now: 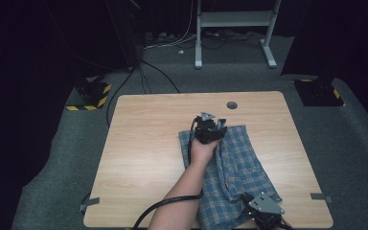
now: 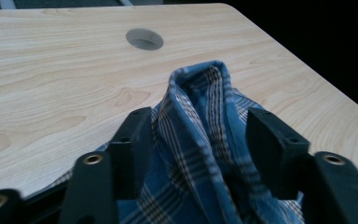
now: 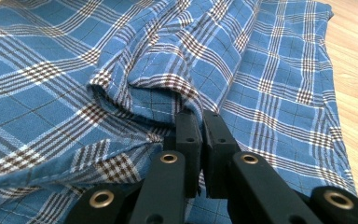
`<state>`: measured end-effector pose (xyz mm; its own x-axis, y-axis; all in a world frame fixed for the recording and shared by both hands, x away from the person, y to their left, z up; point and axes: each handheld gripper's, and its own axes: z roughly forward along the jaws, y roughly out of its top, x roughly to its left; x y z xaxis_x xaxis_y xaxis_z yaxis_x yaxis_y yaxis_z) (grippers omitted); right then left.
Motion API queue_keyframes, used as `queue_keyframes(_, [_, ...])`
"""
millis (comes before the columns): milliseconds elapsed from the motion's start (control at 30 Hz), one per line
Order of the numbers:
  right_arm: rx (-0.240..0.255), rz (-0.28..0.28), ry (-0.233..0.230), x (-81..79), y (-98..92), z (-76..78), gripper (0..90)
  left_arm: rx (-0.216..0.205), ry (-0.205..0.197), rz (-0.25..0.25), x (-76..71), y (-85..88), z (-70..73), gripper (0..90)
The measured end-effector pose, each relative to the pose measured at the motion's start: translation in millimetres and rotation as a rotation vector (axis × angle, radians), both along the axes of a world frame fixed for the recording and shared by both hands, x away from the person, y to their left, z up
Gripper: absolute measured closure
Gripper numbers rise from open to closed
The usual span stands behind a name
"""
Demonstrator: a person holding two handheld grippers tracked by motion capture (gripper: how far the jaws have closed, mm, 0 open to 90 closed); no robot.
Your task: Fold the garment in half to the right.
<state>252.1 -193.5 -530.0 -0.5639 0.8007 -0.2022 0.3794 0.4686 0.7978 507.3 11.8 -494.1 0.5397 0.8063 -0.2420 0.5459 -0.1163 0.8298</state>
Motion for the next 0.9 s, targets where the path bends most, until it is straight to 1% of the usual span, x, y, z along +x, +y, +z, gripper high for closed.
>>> queue_keyframes(33, [-0.006, 0.001, -0.001, -0.1, 0.7, -0.1, 85.8, 0.006, -0.004, -0.002, -1.7, 2.4, 1.0, 37.5])
queue_keyframes(133, [-0.019, 0.008, -0.003, 0.2, 3.5, -0.9, 85.7, -0.003, -0.004, -0.01, -6.5, 10.9, 2.9, 33.4])
queue_keyframes(167, [-0.019, 0.008, -0.003, 0.2, 3.5, -0.9, 85.7, -0.003, -0.004, -0.01, -6.5, 10.9, 2.9, 32.0])
queue_keyframes(267, [-0.023, 0.013, 0.003, 1.0, 5.9, -2.1, 85.7, 0.013, -0.022, -0.003, -14.6, 18.6, 4.1, 28.9])
queue_keyframes(367, [-0.022, 0.017, 0.006, 1.8, 6.5, -1.8, 85.7, 0.023, -0.022, -0.002, -18.1, 21.6, 3.7, 25.4])
queue_keyframes(400, [-0.021, 0.024, 0.008, 3.5, 6.6, -0.6, 85.7, 0.039, -0.031, 0.003, -21.9, 25.8, 3.2, 24.7])
queue_keyframes(533, [-0.024, 0.033, 0.016, 5.5, 6.0, -0.2, 85.7, 0.07, -0.042, 0.007, -30.3, 37.7, 2.3, 23.3])
queue_keyframes(567, [-0.024, 0.033, 0.016, 5.5, 6.0, -0.2, 85.7, 0.07, -0.042, 0.007, -30.3, 37.7, 2.3, 23.3])
queue_keyframes(600, [-0.024, 0.037, 0.021, 6.3, 5.3, -0.4, 85.7, 0.084, -0.044, 0.011, -35.0, 44.7, 1.6, 23.3])
queue_keyframes(700, [-0.027, 0.037, 0.023, 6.9, 5.5, -0.3, 85.7, 0.117, -0.051, 0.011, -41.6, 54.6, 0.8, 23.3])
queue_keyframes(767, [-0.031, 0.033, 0.027, 7.3, 6.3, -0.6, 85.7, 0.13, -0.058, 0.017, -46.8, 61.7, 0.2, 23.2])
queue_keyframes(833, [-0.035, 0.037, 0.029, 7.6, 6.9, -1.3, 85.7, 0.132, -0.053, 0.03, -51.9, 69.6, -1.2, 23.2])
queue_keyframes(900, [-0.036, 0.037, 0.035, 8.0, 7.1, -2.1, 85.6, 0.147, -0.051, 0.039, -57.0, 77.2, -3.0, 22.9])
